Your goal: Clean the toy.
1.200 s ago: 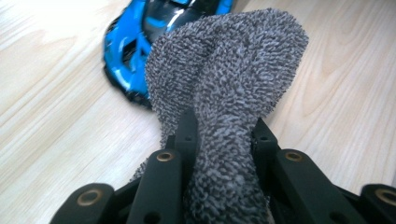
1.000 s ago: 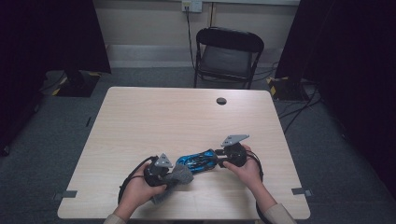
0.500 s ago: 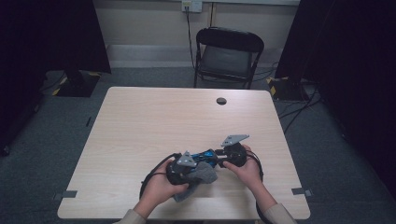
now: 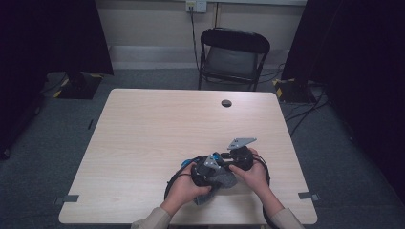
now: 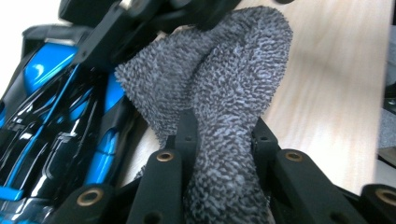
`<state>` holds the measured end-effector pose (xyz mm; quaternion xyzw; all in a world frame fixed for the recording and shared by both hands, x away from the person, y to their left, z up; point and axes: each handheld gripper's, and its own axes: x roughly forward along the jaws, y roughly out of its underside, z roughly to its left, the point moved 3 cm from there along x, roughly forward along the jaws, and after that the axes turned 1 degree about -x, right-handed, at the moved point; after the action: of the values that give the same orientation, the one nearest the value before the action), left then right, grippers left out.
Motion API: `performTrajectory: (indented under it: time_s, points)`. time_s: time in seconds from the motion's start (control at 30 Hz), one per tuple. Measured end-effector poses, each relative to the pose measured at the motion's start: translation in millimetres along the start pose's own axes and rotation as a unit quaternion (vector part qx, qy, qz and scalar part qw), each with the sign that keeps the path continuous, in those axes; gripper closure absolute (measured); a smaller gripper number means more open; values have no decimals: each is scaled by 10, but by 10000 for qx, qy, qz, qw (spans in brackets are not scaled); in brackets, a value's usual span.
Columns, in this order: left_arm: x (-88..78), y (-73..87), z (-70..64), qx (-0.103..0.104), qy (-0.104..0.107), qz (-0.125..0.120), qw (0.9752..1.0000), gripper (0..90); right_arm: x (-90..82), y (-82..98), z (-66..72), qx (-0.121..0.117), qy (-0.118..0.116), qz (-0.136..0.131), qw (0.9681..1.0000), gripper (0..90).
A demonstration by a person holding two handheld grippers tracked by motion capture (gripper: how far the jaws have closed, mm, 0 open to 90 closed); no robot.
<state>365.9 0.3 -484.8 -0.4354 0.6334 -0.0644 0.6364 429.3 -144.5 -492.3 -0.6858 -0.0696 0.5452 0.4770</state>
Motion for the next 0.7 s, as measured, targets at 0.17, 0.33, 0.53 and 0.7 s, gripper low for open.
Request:
performTrajectory:
  time_s: [0.17, 0.33, 0.53, 0.7]
  points:
    - [-23, 40, 64, -74, -78, 15, 9999, 718, 1, 3, 1, -4, -4, -19, 10000, 597]
    - [-79, 89, 112, -96, -219, 42, 9997, 718, 1, 4, -2, -14, -5, -25, 10000, 596]
    - [-146, 141, 143, -135, -267, 25, 9995, 718, 1, 2, 1, -20, 2, -18, 10000, 596]
    - [-188, 192, 158, -132, -287, 38, 9995, 718, -1, 5, 4, -14, 13, -25, 10000, 596]
